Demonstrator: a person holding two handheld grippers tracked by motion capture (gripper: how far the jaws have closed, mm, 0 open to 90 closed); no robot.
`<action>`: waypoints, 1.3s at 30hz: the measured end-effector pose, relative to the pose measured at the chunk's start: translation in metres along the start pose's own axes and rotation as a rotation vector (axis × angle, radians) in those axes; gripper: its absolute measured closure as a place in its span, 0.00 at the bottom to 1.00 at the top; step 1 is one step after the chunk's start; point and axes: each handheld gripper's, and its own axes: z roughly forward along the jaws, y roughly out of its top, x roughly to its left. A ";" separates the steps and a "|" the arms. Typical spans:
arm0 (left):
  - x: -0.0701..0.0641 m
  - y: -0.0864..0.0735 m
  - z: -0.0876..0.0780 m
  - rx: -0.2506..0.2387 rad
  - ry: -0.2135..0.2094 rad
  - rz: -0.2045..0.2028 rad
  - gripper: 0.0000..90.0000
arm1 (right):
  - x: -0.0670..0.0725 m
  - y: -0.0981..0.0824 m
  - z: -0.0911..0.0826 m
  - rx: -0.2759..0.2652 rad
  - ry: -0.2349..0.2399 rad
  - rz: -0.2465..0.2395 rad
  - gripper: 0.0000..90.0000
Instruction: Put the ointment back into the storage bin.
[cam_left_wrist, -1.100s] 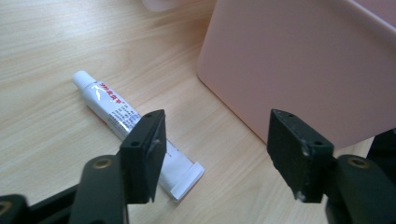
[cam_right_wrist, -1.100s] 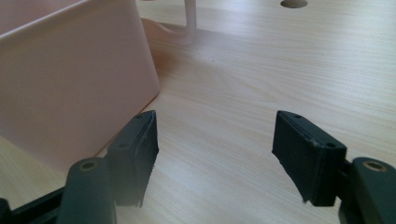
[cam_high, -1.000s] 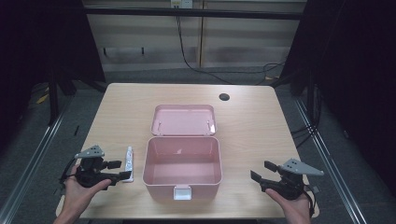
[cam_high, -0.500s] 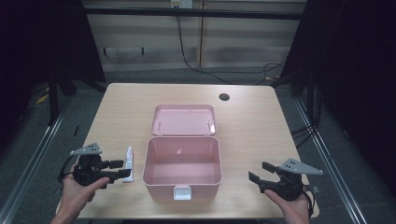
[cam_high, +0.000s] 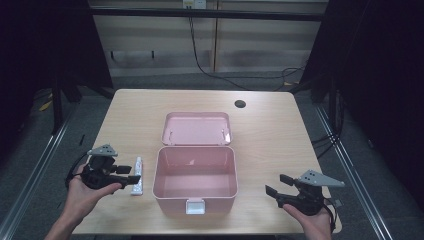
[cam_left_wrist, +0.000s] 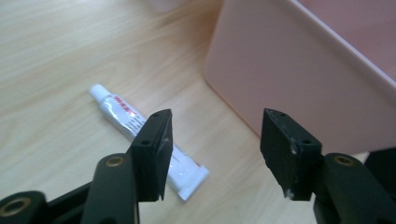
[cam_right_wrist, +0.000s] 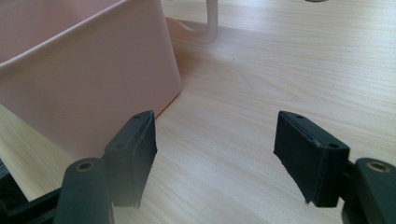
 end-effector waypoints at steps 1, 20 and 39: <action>0.000 0.000 0.000 0.000 0.000 0.000 0.58 | 0.000 0.000 0.000 0.000 0.000 0.000 0.33; 0.017 0.034 0.016 0.214 0.073 -0.063 0.55 | 0.001 0.000 0.002 0.011 0.011 -0.006 0.33; 0.027 0.042 0.053 0.406 0.195 -0.108 0.59 | 0.001 0.001 0.007 0.036 0.031 -0.010 0.32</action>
